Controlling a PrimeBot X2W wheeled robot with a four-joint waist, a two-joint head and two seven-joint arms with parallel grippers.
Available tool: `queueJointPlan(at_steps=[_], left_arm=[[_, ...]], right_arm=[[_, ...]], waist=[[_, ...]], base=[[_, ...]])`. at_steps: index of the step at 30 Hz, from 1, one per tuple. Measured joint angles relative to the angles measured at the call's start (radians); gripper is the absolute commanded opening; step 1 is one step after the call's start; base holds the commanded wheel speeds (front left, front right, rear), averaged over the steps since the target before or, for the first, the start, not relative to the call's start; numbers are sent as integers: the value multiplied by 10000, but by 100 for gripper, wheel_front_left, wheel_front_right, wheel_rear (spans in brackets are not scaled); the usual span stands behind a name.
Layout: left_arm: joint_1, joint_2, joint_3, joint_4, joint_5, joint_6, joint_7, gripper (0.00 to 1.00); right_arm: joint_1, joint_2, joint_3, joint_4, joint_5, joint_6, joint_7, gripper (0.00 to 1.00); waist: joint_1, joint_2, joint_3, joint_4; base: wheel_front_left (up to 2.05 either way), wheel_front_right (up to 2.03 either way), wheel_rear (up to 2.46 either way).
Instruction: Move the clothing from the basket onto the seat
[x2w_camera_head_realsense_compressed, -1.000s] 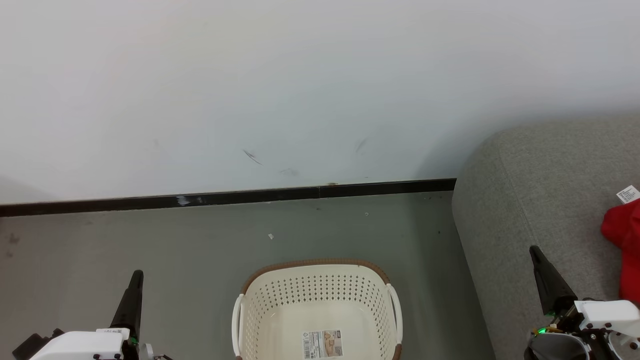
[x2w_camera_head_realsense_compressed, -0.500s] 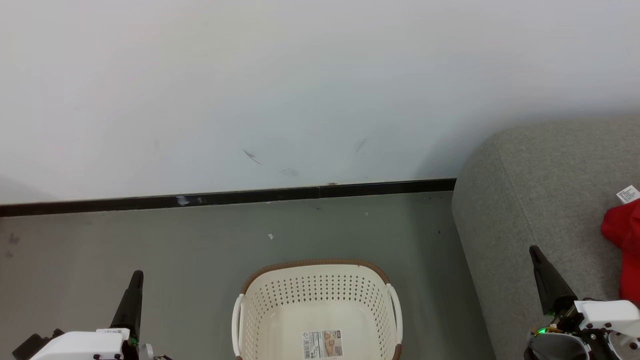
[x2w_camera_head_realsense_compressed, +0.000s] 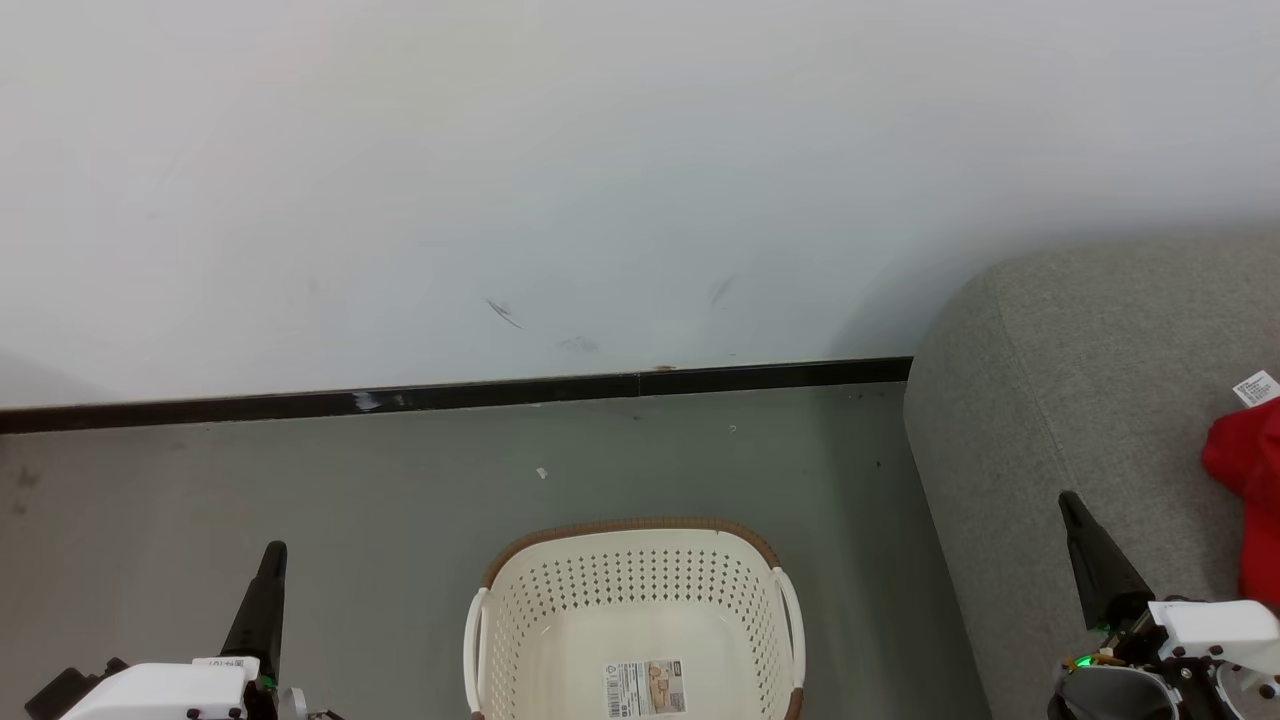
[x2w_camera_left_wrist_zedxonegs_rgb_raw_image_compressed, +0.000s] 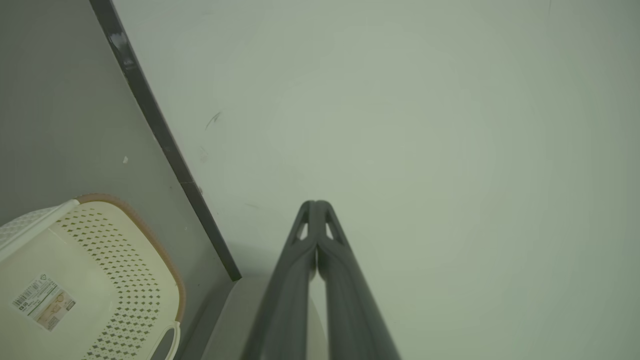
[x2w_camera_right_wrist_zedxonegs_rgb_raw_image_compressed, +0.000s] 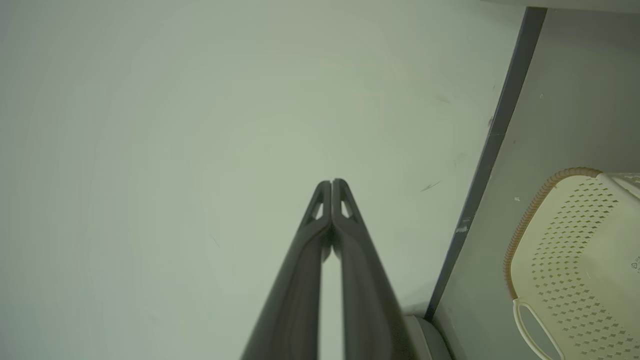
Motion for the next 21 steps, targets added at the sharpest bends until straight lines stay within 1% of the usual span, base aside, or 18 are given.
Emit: queueJointPlan(at_steps=[21], left_arm=[[0,-2,4,6,0,0,0,0]], right_arm=[[0,0,6,0,0,0,-2,0]], waist=[[0,0,0,0]], base=[[0,0,0]])
